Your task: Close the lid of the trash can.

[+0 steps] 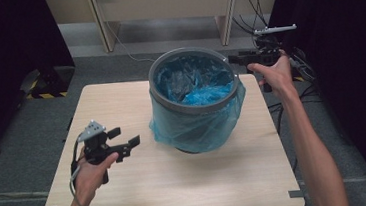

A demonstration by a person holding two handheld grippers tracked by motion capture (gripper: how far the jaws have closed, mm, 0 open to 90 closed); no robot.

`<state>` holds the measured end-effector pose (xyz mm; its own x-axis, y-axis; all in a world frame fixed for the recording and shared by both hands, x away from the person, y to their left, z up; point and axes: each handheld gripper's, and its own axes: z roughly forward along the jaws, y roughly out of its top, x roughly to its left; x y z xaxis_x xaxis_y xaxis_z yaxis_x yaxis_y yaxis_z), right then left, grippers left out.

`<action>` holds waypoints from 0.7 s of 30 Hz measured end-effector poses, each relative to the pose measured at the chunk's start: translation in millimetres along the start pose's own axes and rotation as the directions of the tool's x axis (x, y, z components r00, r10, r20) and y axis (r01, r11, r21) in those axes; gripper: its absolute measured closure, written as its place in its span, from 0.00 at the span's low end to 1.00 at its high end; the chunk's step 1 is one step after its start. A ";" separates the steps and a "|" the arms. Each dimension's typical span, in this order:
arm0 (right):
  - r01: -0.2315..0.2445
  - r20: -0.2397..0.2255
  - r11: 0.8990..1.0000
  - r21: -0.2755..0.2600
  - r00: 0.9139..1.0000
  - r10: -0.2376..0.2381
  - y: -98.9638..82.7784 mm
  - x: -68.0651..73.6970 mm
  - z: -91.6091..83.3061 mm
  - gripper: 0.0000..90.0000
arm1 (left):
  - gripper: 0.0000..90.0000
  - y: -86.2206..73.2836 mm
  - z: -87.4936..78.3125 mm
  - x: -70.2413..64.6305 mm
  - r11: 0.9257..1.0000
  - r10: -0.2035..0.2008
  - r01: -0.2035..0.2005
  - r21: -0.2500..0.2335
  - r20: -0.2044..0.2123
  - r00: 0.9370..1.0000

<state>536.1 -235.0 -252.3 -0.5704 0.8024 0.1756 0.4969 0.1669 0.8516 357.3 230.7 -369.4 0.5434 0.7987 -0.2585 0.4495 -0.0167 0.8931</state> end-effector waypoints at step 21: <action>0.018 -0.047 1.000 -0.013 0.999 -0.019 -17.6 -2.3 8.6 0.45 | 0.17 103.7 56.7 -33.4 0.993 -0.026 0.030 -0.110 0.039 0.999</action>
<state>534.3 -234.8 -271.9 -0.6097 0.7712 0.1828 0.4777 0.1736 0.8612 426.0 168.1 -289.0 0.5590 0.7746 -0.2958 0.3848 0.0736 0.9201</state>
